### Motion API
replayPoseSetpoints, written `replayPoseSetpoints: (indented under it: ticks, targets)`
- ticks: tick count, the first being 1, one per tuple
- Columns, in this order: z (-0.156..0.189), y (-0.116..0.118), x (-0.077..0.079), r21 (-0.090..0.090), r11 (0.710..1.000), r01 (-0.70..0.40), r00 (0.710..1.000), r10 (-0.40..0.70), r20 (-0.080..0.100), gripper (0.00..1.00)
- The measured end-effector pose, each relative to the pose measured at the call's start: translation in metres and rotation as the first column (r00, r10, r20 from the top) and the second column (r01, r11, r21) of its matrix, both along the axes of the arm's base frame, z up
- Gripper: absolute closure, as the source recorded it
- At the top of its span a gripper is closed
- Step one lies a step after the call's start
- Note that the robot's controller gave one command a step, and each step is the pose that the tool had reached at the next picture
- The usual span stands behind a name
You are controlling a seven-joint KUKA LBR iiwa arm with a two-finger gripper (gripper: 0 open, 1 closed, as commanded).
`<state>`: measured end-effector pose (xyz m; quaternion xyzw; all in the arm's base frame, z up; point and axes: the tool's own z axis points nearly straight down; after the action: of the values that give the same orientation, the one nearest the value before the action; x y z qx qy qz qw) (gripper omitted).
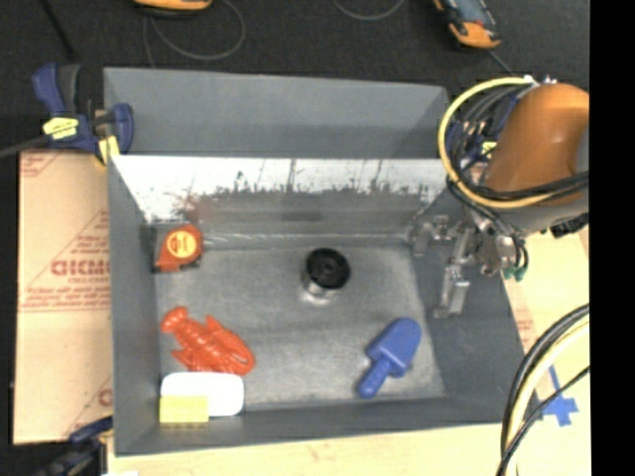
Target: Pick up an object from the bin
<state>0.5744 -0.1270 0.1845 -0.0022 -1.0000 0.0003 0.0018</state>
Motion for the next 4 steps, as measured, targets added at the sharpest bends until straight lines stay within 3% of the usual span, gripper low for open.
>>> replayPoseSetpoints:
  ticks: [1,2,3,4]
  targets:
    - [0.004,0.000,0.002,-0.001,1.000,-0.003,1.000,0.003,0.008,0.00]
    - [-0.024,0.003,-0.012,-0.005,0.989,-0.148,0.989,0.148,0.015,0.00]
    - [-0.045,0.011,-0.054,0.002,0.903,-0.430,0.903,0.430,0.002,0.00]
    - [-0.046,0.022,-0.059,-0.002,0.814,-0.581,0.814,0.581,0.006,0.00]
